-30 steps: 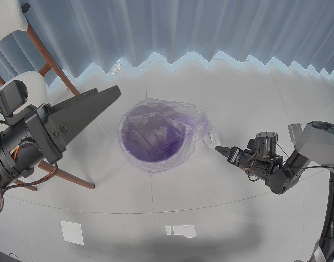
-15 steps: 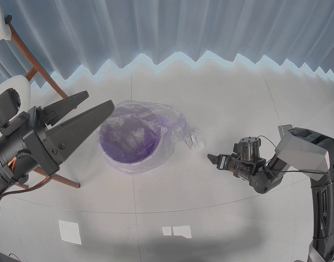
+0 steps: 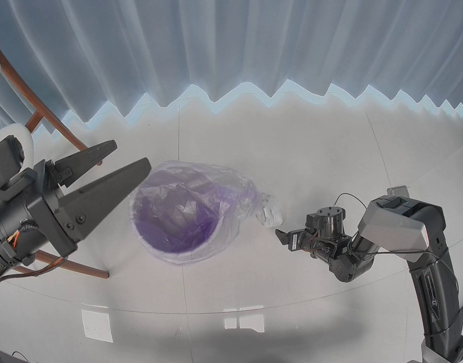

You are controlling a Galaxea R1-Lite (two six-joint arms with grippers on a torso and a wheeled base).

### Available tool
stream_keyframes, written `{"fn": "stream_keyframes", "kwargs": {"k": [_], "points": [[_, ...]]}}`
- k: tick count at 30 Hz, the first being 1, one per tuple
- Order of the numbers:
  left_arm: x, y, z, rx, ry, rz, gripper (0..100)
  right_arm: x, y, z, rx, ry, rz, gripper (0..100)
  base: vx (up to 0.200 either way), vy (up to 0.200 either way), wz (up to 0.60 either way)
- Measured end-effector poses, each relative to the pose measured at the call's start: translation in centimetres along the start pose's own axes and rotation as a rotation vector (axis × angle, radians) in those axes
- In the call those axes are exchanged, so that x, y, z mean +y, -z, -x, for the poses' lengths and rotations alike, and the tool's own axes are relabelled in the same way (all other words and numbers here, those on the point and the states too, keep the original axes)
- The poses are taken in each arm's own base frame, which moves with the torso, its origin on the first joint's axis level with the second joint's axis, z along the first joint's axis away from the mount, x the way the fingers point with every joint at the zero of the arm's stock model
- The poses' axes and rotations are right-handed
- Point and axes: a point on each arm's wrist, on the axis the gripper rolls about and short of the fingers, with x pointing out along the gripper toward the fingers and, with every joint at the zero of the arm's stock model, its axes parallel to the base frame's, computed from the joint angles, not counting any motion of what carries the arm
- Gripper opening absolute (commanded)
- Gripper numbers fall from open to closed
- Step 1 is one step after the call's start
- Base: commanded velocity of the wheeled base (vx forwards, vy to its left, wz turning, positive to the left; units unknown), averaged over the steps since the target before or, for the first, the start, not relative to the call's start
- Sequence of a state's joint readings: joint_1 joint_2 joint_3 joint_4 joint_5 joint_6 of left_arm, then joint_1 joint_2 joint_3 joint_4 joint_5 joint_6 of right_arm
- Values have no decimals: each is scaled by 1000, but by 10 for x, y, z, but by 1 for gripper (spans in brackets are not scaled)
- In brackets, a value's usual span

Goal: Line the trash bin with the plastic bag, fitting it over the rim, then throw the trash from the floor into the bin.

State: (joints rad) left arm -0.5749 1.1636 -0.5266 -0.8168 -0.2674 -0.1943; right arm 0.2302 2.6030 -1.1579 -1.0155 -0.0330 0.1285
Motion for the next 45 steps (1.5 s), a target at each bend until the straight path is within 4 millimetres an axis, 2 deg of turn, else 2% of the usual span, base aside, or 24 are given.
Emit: {"fn": "stream_keyframes", "kwargs": {"k": [7, 17, 27, 28, 41, 45], "points": [[-1, -4, -1, -22, 8, -12, 100, 12, 2, -7, -4, -31, 34, 100, 0, 0, 0], [-1, -5, -1, -27, 11, -14, 100, 43, 0, -20, 59, -82, 75, 100, 0, 0, 0], [-1, -6, -1, -28, 11, -14, 100, 56, 0, -40, 76, -96, 85, 100, 0, 0, 0], [-1, -6, -1, -28, 11, -14, 100, 57, 1, -41, 84, -97, 85, 0, 0, 0, 0], [-1, -4, 0, -19, 13, -26, 100, 59, 6, -47, 98, -92, 73, 0, 0, 0, 0], [-1, -4, 0, -21, 12, -38, 100, 51, 5, -46, 83, -76, 58, 0, 0, 0, 0]]}}
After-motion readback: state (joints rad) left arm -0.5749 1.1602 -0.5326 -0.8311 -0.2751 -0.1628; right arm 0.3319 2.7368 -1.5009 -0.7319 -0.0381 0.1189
